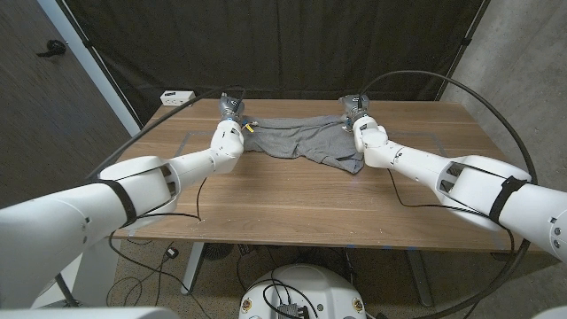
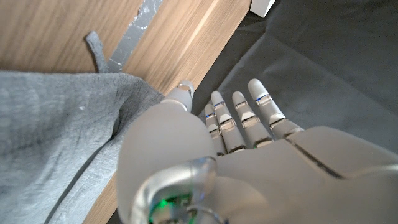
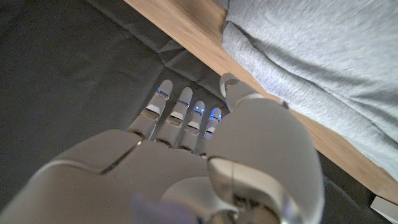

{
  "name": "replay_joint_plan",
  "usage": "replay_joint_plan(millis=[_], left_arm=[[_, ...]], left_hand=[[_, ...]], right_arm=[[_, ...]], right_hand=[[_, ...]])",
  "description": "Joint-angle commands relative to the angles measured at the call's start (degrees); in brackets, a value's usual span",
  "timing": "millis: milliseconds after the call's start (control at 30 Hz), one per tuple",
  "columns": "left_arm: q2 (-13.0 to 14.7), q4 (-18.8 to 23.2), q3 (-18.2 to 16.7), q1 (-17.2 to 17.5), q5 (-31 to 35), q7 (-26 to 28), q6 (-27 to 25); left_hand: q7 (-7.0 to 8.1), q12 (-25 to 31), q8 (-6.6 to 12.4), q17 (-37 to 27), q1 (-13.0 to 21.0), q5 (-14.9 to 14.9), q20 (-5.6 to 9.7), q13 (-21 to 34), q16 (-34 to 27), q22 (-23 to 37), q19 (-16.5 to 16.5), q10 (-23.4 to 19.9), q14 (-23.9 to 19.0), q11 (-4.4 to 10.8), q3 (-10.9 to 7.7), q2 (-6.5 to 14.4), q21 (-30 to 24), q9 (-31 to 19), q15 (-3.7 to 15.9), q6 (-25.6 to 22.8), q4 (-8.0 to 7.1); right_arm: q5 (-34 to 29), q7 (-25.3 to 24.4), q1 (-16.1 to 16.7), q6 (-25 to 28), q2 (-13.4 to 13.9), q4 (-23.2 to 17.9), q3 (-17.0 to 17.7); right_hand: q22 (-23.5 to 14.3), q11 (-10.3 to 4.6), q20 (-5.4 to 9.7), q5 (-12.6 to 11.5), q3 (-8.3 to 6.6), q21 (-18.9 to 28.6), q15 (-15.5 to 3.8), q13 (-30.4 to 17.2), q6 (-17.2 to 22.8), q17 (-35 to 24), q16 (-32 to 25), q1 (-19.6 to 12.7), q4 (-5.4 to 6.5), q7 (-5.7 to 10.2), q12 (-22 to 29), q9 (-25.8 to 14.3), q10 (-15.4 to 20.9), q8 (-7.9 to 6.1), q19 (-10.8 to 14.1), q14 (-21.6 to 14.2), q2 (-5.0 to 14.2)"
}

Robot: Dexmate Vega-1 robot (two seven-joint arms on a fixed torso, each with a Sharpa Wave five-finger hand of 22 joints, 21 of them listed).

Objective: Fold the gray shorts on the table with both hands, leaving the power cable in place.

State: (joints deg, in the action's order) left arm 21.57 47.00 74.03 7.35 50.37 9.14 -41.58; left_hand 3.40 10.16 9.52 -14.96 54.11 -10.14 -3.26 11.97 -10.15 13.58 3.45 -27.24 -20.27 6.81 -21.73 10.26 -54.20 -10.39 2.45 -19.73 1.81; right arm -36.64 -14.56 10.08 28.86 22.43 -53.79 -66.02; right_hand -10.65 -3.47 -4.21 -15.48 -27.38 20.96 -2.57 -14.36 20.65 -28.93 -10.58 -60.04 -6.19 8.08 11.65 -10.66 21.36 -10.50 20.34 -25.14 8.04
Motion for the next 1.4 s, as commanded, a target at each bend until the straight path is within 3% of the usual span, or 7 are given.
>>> replay_joint_plan(millis=[33,300,367,867,1033,1100,1400], left_arm=[[7.0,13.9,-2.2,2.5,-0.5,0.3,-2.0],[12.2,27.1,-12.7,9.3,-7.1,4.2,0.5],[13.4,29.8,-14.9,10.6,-9.1,3.6,1.8],[19.3,40.6,-22.7,17.1,-13.3,-0.6,7.9],[20.9,43.6,-25.1,19.8,-14.8,-1.3,9.6],[21.1,44.0,-26.0,20.6,-15.4,-1.2,10.3],[23.5,47.7,-32.3,26.3,-23.2,0.0,17.1]], left_hand=[[0.99,0.1,0.37,0.2,-2.2,0.0,-0.10,-0.1,-0.6,-0.3,-0.8,2.0,0.6,-0.31,0.37,-0.4,-0.3,-0.1,3.78,1.2,-1.33],[1.38,1.2,1.12,0.7,-8.1,0.3,-0.92,-0.2,-1.3,-1.2,-2.0,1.9,0.6,-0.93,2.30,-0.9,-0.1,-0.3,3.01,0.5,-4.93],[1.20,1.0,0.92,1.1,-10.4,0.2,-1.81,-0.3,-1.0,-1.7,-3.9,3.2,2.0,-2.32,3.03,-1.3,0.6,-0.3,1.68,1.3,-6.10],[1.23,0.9,0.64,2.8,-22.2,-0.5,-4.01,-0.4,-0.5,-2.9,-10.6,8.1,8.4,-4.55,8.99,-5.6,4.5,-0.1,-1.17,5.8,-10.34],[1.75,0.7,0.33,3.3,-24.9,-1.0,-4.89,-0.4,-0.3,-3.0,-12.8,10.2,11.0,-5.08,10.59,-6.8,5.9,0.0,-1.86,8.5,-10.60],[1.94,0.6,0.28,3.5,-26.1,-1.4,-4.80,-0.5,-0.2,-3.0,-13.4,11.8,12.1,-3.61,11.36,-7.4,6.6,0.0,-2.10,10.2,-10.59],[2.79,0.1,0.05,4.5,-31.9,-3.6,-3.80,-0.8,0.1,-3.2,-17.3,21.9,20.3,-4.52,15.45,-9.2,10.7,0.2,-3.63,24.9,-10.36]], right_arm=[[0.4,-1.0,5.5,2.7,7.4,-15.8,4.8],[1.6,-4.1,11.6,4.2,9.4,-24.3,10.1],[1.3,-4.8,12.7,4.1,9.9,-25.7,10.7],[4.6,-5.1,20.7,2.1,12.6,-34.2,16.6],[6.4,-5.5,23.7,-0.1,13.7,-37.4,18.5],[6.5,-5.3,24.1,-1.1,14.2,-37.8,18.7],[9.4,-5.2,28.5,-3.4,15.6,-41.9,21.9]], right_hand=[[-0.1,0.16,-0.67,1.3,-0.41,0.0,-6.57,0.3,2.5,0.8,-0.6,2.6,1.29,-0.76,0.4,-0.2,1.3,-1.08,0.1,-0.2,0.53],[0.0,1.09,-1.00,3.3,1.83,0.2,-5.60,0.8,5.2,2.0,-1.5,9.8,4.72,-1.41,0.5,-0.1,2.5,-1.41,1.6,-1.6,-0.84],[0.0,1.07,-1.02,3.4,2.03,0.2,-5.50,0.8,5.2,2.1,-1.5,10.4,5.03,-1.49,0.5,-0.1,2.5,-1.36,1.7,-1.6,-0.88],[-0.1,2.55,-0.25,4.3,5.31,-0.4,-3.45,1.3,3.5,3.2,-1.2,20.6,10.81,-2.24,-0.3,-0.2,1.1,-0.33,1.5,0.1,-0.06],[0.0,3.30,0.34,4.3,6.00,-0.8,-2.63,1.4,2.5,3.7,-1.0,23.0,12.14,-2.64,-0.5,-0.3,0.6,-0.10,1.0,1.0,0.27],[0.0,4.12,0.84,4.3,6.23,-0.9,-2.18,1.5,2.1,4.0,-0.8,23.8,12.51,-2.78,-0.6,-0.3,0.2,-0.08,1.0,1.6,0.28],[0.2,4.85,2.99,4.0,6.89,-1.9,-0.82,2.1,-2.1,6.3,0.4,27.6,13.89,-4.00,-1.4,-0.3,-3.6,0.36,0.4,6.0,0.74]])
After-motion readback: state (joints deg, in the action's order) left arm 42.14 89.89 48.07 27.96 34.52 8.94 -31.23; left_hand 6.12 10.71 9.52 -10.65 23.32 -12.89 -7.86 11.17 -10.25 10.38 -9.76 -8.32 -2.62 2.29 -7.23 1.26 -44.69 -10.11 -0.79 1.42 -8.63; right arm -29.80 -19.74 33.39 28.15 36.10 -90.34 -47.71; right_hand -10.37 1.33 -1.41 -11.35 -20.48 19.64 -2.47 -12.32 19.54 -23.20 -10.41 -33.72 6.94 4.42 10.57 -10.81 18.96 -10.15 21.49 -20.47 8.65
